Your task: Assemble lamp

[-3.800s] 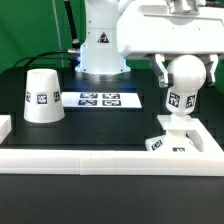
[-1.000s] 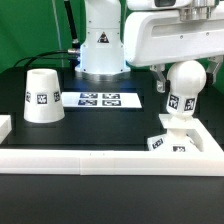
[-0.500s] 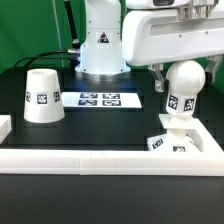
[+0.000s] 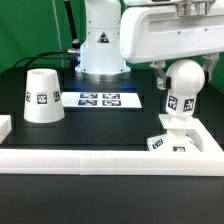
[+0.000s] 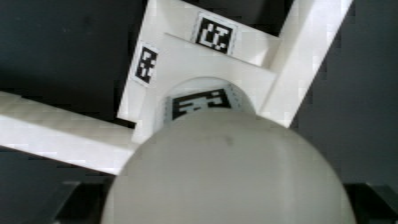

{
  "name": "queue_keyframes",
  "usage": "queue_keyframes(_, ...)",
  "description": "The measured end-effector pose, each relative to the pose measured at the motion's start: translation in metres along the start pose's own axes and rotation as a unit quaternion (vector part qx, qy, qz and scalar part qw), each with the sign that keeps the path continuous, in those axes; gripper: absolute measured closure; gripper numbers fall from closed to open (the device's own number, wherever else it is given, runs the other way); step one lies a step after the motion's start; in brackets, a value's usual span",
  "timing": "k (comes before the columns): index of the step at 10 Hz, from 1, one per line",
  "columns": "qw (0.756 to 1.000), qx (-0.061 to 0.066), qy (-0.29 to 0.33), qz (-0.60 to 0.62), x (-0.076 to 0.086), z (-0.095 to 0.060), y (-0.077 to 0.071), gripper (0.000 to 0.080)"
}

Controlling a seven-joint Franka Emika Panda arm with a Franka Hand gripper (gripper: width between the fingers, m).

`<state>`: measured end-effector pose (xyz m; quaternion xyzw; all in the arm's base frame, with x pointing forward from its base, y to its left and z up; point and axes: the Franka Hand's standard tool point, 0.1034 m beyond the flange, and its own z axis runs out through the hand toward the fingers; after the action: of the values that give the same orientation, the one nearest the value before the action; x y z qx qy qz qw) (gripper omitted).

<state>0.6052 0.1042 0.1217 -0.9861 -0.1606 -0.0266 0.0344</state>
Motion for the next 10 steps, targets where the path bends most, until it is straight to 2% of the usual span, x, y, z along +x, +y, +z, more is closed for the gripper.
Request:
queue_keyframes(3,1.000,0.000,0.000,0.027,0.0001,0.0000,0.0000,0.0222)
queue_keyframes(6,0.988,0.000,0.002,0.155,0.0006,-0.0004,0.0004,0.0220)
queue_keyframes(7,0.980,0.000,0.002,0.200,0.0009,-0.0010,0.0000,0.0220)
queue_keyframes(10,0.932,-0.001,0.003,0.363,0.0009,-0.0015,0.0009,0.0220)
